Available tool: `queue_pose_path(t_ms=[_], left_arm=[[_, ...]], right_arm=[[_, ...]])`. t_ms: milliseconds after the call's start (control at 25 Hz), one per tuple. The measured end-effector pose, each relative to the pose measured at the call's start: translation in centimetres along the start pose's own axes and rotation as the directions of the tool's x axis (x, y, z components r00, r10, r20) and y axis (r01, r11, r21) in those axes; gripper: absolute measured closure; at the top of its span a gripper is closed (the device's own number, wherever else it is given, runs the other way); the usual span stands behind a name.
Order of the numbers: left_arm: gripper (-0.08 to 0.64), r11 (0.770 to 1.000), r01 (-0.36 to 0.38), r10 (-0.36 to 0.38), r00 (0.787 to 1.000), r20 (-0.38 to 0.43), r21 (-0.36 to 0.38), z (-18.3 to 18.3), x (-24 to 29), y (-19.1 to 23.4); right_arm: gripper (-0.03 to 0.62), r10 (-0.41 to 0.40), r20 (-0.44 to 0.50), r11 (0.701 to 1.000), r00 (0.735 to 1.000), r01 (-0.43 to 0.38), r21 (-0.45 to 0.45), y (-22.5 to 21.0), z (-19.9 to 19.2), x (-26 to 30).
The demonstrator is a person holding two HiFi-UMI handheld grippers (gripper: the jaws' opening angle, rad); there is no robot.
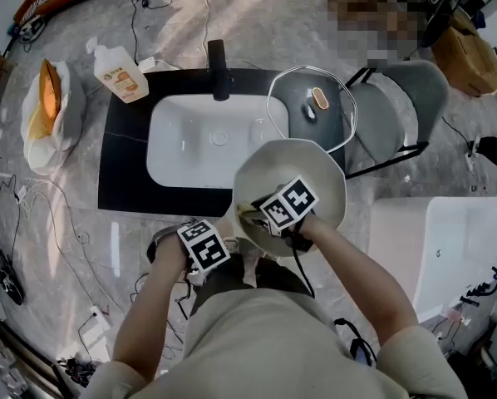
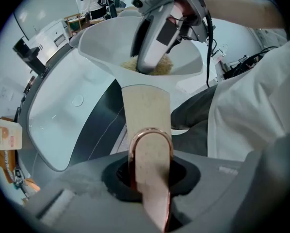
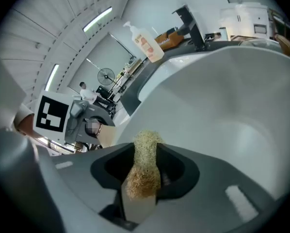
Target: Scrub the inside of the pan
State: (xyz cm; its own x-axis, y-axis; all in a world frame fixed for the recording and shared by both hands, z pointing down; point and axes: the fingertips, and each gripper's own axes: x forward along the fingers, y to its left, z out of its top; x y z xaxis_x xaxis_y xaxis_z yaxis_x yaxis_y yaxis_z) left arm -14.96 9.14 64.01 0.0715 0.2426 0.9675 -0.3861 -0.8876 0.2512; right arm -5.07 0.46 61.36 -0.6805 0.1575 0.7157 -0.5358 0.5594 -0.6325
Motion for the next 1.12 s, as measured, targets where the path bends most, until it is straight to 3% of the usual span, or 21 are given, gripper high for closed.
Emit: queue_pose_path(t_ms=[200,320,400,640,800,920,1000,1120], left_arm=[[0.488,1.000,-0.016,0.016,1.000,-0.009,0.013,-0.2,0.1,0.2],[0.489,1.000,-0.017,0.017,1.000,-0.010,0.014,-0.2,0.3,0.1],[0.488,1.000,-0.013,0.013,1.000,-0.007,0.009,-0.1,0.3,0.0],[0.489,1.000,0.000,0.000,1.000,-0.004,-0.005,-0.1,0.3,-0.2],[0.489,1.000,0.014,-0.014,1.000,-0.003,-0.003,-0.1,0.3,-0.2],[0.489,1.000,0.026,-0.026,1.000,-0.008,0.000,-0.1,0.2,-0.2],[0.489,1.000,0.025,-0.025,1.000,-0.010,0.002,-0.2,0.2,0.1],[0.489,1.000,0.025,-0.025,0.999,-0.020,0.006,-0.3,0.2,0.4]], right_arm=[[0.443,-0.109,0.173,0.990,0.979,0.122,-0.066,-1.7,3.3,-0.7],[0.442,-0.212,0.323,0.970,0.922,0.240,-0.049,-3.5,5.9,-2.0],[0.442,-0.301,0.376,0.937,0.876,0.346,-0.056,-5.1,7.0,-2.9],[0.442,-0.557,0.355,0.764,0.751,0.631,-0.136,-10.6,6.9,-5.8],[0.440,-0.673,0.318,0.675,0.667,0.730,-0.103,-13.5,5.5,-8.7],[0.440,-0.759,0.271,0.591,0.592,0.801,-0.094,-14.8,3.7,-11.1],[0.442,-0.787,0.244,0.567,0.567,0.820,-0.077,-15.2,2.7,-12.5],[0.442,-0.790,0.218,0.579,0.573,0.814,-0.040,-15.1,1.4,-14.0]])
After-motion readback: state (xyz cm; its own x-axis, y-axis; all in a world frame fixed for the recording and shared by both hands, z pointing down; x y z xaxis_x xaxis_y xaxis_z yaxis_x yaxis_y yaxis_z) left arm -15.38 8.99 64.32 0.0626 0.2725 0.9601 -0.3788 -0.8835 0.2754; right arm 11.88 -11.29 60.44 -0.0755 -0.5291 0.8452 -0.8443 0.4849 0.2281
